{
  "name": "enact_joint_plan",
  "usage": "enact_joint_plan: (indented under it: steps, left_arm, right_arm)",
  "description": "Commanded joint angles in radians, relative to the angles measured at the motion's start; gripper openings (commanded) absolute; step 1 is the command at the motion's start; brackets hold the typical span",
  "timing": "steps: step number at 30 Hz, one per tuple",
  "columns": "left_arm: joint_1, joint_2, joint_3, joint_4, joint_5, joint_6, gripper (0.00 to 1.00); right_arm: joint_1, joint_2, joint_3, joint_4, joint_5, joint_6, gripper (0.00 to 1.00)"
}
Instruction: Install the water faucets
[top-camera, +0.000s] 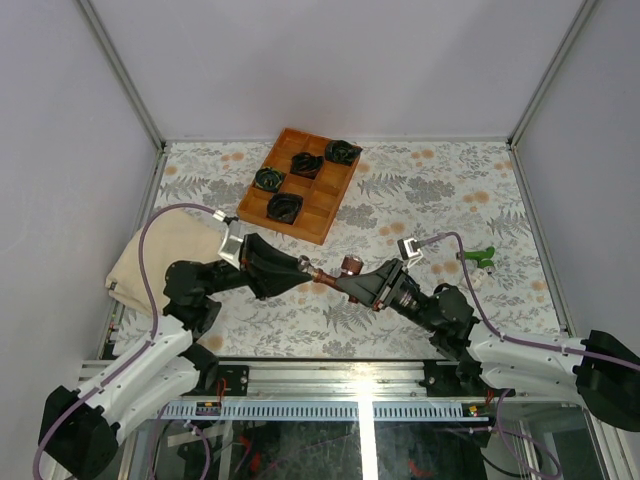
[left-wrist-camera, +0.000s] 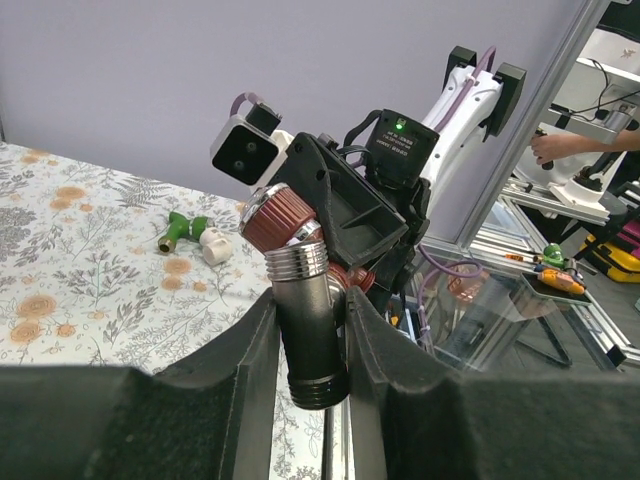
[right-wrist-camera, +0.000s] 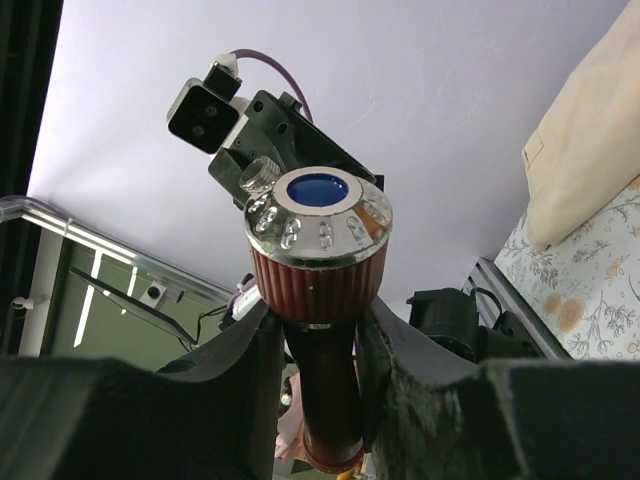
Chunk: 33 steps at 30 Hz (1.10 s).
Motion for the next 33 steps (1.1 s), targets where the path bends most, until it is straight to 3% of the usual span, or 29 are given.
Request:
enact_joint_plan:
  steps: [1,4,8,12,14,17,21,30,33]
  left_arm:
    - [-0.070,-0.009,0.026,-0.092,0.101,0.096,0.17]
    - [-0.071,-0.023,0.023,-0.091,0.041,0.045,0.33]
    - [-0.070,-0.034,0.032,-0.110,0.016,0.002,0.46]
    - [-0.070,-0.042,0.035,-0.136,0.012,-0.010,0.50]
    - [-0.071,-0.052,0.039,-0.165,-0.005,-0.005,0.61]
    - [-0.070,-0.074,0.044,-0.229,-0.073,0.009,0.66]
    - [-0.070,-0.092,0.056,-0.298,-0.159,0.014,0.82]
    - [-0.048,-0.112,0.075,-0.385,-0.254,0.027,0.87]
    - [-0.026,-0.088,0.096,-0.380,-0.200,0.029,0.81]
  right_arm:
    - [-0.009,0.017,0.024,0.010,0.091,0.072,0.00]
    - [-0.009,0.007,0.005,0.018,0.111,0.067,0.00]
    - [-0.008,0.000,-0.007,0.026,0.121,0.052,0.00]
    - [-0.009,-0.005,-0.019,0.033,0.134,0.046,0.00]
    - [-0.009,-0.014,-0.027,0.033,0.140,0.036,0.00]
    - [-0.009,-0.040,-0.030,0.022,0.142,0.011,0.00]
    - [-0.009,-0.069,-0.030,-0.007,0.139,-0.013,0.00]
    - [-0.008,-0.073,-0.025,-0.007,0.093,-0.028,0.00]
    - [-0.009,-0.068,-0.017,-0.007,0.077,-0.031,0.00]
